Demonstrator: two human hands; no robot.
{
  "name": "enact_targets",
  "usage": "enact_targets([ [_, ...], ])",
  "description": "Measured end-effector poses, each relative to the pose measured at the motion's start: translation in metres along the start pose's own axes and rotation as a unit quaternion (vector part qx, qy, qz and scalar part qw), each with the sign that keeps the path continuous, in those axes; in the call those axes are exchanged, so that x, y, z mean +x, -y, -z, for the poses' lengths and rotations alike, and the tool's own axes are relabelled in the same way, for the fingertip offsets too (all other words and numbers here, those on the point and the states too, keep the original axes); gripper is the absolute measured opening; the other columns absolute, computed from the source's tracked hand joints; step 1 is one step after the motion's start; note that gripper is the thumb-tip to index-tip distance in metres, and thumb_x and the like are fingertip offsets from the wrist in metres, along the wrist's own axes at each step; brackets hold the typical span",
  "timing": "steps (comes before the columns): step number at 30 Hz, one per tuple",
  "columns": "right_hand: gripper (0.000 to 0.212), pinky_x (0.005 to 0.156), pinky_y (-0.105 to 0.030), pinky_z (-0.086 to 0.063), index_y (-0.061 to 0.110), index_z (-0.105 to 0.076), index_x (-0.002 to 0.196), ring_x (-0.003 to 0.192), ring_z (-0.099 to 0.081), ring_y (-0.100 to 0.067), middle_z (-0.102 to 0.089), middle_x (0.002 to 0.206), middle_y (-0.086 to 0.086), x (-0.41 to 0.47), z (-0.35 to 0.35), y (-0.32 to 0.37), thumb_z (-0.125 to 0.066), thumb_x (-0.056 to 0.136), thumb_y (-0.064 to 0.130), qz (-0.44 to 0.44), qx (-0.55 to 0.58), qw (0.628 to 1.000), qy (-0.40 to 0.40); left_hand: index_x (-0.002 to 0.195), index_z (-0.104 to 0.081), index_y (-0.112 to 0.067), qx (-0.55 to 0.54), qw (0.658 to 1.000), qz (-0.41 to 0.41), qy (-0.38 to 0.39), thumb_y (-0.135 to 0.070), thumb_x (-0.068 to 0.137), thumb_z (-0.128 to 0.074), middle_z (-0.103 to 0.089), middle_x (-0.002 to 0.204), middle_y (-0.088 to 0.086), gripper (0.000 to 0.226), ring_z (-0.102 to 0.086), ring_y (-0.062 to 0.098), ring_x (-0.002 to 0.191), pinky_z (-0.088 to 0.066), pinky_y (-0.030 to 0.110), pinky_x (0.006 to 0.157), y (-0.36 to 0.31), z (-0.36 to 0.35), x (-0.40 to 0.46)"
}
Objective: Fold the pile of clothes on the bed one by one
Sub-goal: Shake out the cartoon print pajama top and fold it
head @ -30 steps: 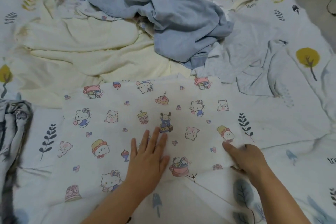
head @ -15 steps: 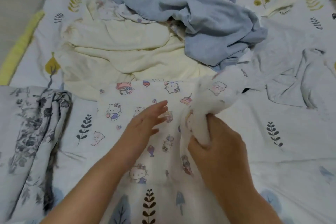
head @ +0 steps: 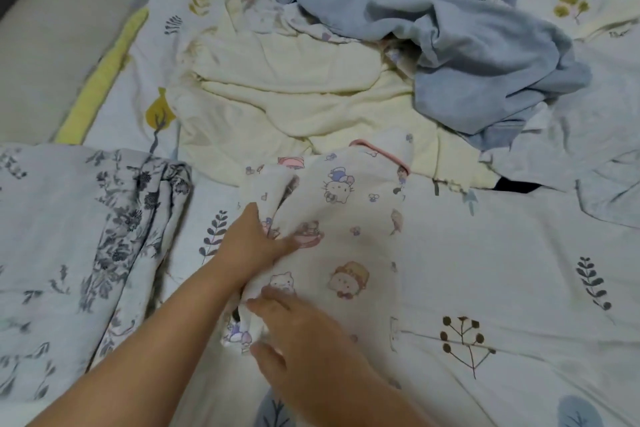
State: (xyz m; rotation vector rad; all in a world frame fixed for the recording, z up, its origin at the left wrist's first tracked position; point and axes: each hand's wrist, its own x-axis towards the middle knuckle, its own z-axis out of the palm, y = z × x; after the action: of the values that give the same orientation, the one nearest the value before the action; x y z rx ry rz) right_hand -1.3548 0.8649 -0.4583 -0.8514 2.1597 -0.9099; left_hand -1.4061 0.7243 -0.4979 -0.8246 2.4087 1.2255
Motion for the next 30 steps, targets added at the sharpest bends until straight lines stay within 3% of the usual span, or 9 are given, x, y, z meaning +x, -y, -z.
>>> enact_targets([
  [3,0.037,0.101,-0.022,-0.035,0.017,-0.06,0.121,0.121,-0.049,-0.018,-0.055,0.131,-0.003,-0.002,0.009,-0.011,-0.046,0.088,0.014,-0.041,0.005,0.978,-0.205,0.104,-0.061,-0.015,-0.054,0.996,-0.06,-0.031,-0.008,0.082,-0.06,-0.067,0.097,0.002,0.023,-0.061,0.019,0.094,-0.044,0.025,0.073,0.001,-0.004,0.006],
  [5,0.039,0.109,-0.03,-0.03,0.017,-0.053,0.129,0.132,-0.038,-0.023,-0.044,0.141,-0.007,-0.001,0.019,-0.026,-0.047,0.091,0.017,-0.122,-0.047,0.943,-0.307,0.093,-0.069,-0.022,-0.169,0.982,-0.079,0.004,-0.01,0.084,-0.055,-0.073,0.089,-0.003,0.02,-0.066,0.01,0.087,-0.05,0.018,0.071,0.005,0.008,0.006],
  [8,0.065,0.116,-0.041,-0.008,0.03,-0.002,0.148,0.144,0.005,-0.022,0.009,0.157,0.003,0.0,0.021,-0.05,-0.03,0.094,0.053,-0.295,-0.076,0.93,-0.204,0.095,-0.071,-0.014,-0.354,0.934,0.025,0.046,-0.007,0.085,-0.049,-0.073,0.094,0.008,0.025,-0.069,0.019,0.085,-0.053,0.03,0.074,0.024,0.018,0.008],
  [11,0.081,0.115,-0.041,-0.017,0.035,0.024,0.143,0.144,0.005,-0.024,0.028,0.152,0.004,-0.003,0.0,-0.056,-0.028,0.089,0.065,-0.308,-0.055,0.941,-0.129,0.096,-0.062,-0.006,-0.308,0.942,0.133,-0.019,-0.015,0.084,-0.054,-0.068,0.094,0.017,0.017,-0.068,0.023,0.072,-0.052,0.032,0.067,0.04,0.014,0.012],
  [15,0.089,0.11,-0.033,-0.027,0.039,0.026,0.141,0.144,0.0,-0.02,0.032,0.148,0.012,-0.004,-0.014,-0.061,-0.039,0.085,0.064,-0.299,-0.021,0.94,-0.163,0.105,-0.053,-0.014,-0.147,0.984,0.066,-0.082,-0.043,0.069,-0.07,-0.065,0.098,0.006,0.049,-0.064,0.027,0.089,-0.052,0.044,0.083,0.024,0.009,0.02],
  [19,0.088,0.111,-0.029,-0.022,0.045,0.024,0.138,0.144,0.002,-0.014,0.029,0.149,0.015,-0.006,-0.016,-0.064,-0.046,0.086,0.057,-0.269,0.001,0.945,-0.185,0.109,-0.059,-0.003,-0.328,0.938,0.101,-0.039,-0.014,0.093,-0.049,-0.069,0.096,0.017,0.022,-0.067,0.033,0.087,-0.053,0.049,0.084,0.019,0.008,0.029],
  [24,0.08,0.114,-0.031,-0.002,0.051,0.036,0.123,0.141,0.018,-0.013,0.033,0.147,0.013,-0.002,-0.014,-0.061,-0.035,0.087,0.061,-0.277,-0.026,0.936,-0.217,0.145,-0.022,-0.013,0.098,0.967,-0.06,-0.226,-0.031,0.089,-0.049,-0.025,0.149,0.019,0.065,-0.025,0.036,0.136,-0.02,0.051,0.11,0.032,-0.016,0.008],
  [28,0.075,0.114,-0.044,0.003,0.046,0.04,0.127,0.14,0.025,-0.025,0.045,0.139,0.003,0.016,-0.023,-0.063,-0.019,0.084,0.062,-0.288,-0.092,0.925,-0.229,0.139,0.015,-0.044,0.276,0.948,-0.118,-0.106,-0.069,0.08,-0.004,0.022,0.154,-0.001,0.067,0.016,0.033,0.142,0.009,0.057,0.109,0.049,-0.036,0.0],
  [30,0.078,0.111,-0.056,-0.017,0.032,0.002,0.147,0.142,0.0,-0.043,0.017,0.153,-0.013,0.02,-0.033,-0.066,-0.04,0.087,0.057,-0.292,-0.166,0.923,-0.188,0.13,0.027,-0.05,0.28,0.956,-0.071,-0.044,-0.074,0.078,0.006,0.027,0.153,-0.006,0.061,0.024,0.031,0.14,0.009,0.058,0.111,0.064,-0.044,0.004],
])
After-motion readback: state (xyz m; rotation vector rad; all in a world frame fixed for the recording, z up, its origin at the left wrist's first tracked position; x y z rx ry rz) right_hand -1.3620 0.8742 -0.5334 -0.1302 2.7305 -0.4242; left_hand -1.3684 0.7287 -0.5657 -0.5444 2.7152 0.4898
